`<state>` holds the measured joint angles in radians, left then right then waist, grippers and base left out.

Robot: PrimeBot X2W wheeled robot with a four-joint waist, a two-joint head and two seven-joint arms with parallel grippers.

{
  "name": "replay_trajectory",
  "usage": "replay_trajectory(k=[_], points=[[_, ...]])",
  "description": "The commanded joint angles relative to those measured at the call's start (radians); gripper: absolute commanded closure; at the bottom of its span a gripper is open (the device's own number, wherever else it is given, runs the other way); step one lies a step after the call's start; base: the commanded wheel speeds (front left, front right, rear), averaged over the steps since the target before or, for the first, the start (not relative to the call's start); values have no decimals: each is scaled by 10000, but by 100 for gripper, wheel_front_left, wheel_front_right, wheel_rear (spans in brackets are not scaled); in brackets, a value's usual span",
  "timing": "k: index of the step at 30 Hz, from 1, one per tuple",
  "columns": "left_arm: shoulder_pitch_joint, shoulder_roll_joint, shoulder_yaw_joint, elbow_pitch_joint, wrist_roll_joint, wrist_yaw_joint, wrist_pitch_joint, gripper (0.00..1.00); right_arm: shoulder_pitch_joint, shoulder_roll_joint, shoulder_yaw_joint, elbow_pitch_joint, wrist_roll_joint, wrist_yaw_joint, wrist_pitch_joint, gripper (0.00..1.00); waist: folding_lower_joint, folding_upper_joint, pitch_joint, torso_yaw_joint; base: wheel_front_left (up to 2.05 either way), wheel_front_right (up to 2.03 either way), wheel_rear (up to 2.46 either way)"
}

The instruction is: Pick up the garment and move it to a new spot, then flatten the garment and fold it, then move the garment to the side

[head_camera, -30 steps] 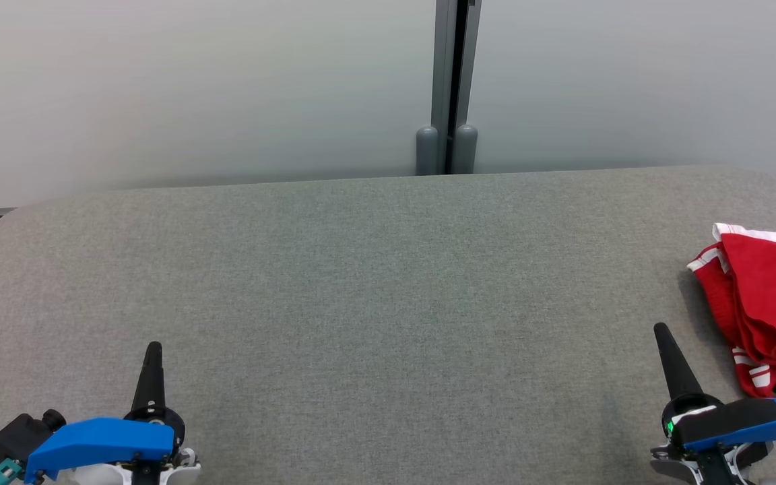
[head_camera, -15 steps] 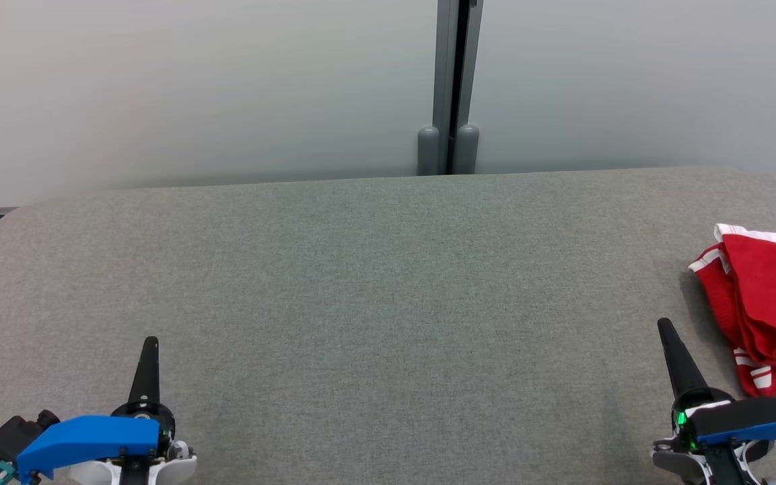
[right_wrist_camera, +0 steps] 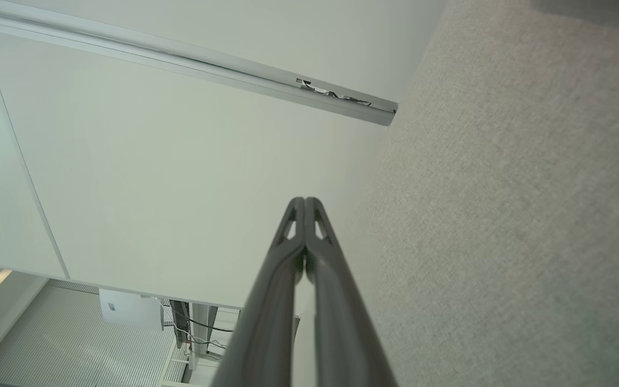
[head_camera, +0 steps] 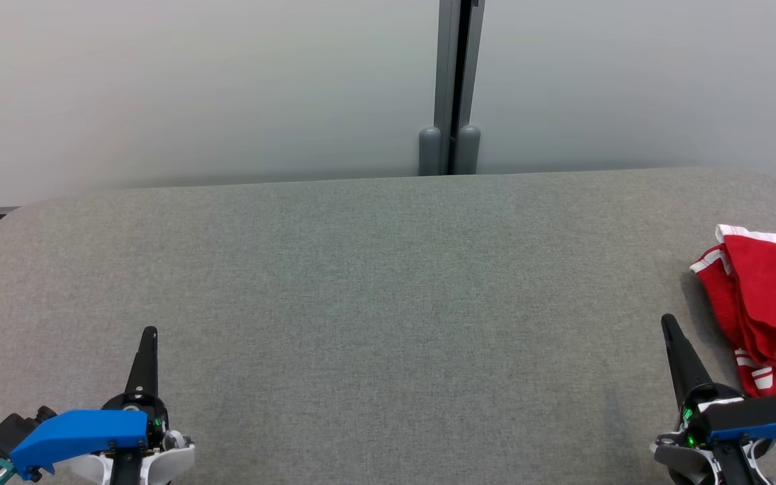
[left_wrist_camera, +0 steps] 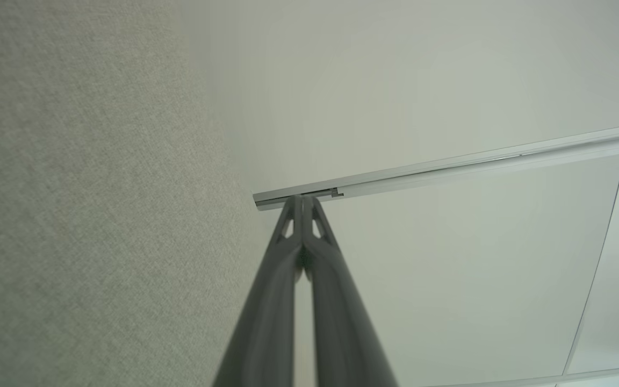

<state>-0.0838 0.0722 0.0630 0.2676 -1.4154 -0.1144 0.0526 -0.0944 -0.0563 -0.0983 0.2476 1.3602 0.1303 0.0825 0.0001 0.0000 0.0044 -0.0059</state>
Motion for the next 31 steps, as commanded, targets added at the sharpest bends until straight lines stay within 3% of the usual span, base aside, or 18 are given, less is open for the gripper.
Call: replay_trajectory(k=[1, 31], points=[[-161, -1, 112, -89, -196, -72, 77, 100, -159, 25, -35, -62, 253, 6, 55, 100, -1, 0, -1, 3, 0, 0, 0], [-305, -233, 533, -251, -1954, -213, 631, 100, -202, 71, -179, -40, 2496, 7, 327, 100, -1, 0, -12, 56, 0, 0, 0]])
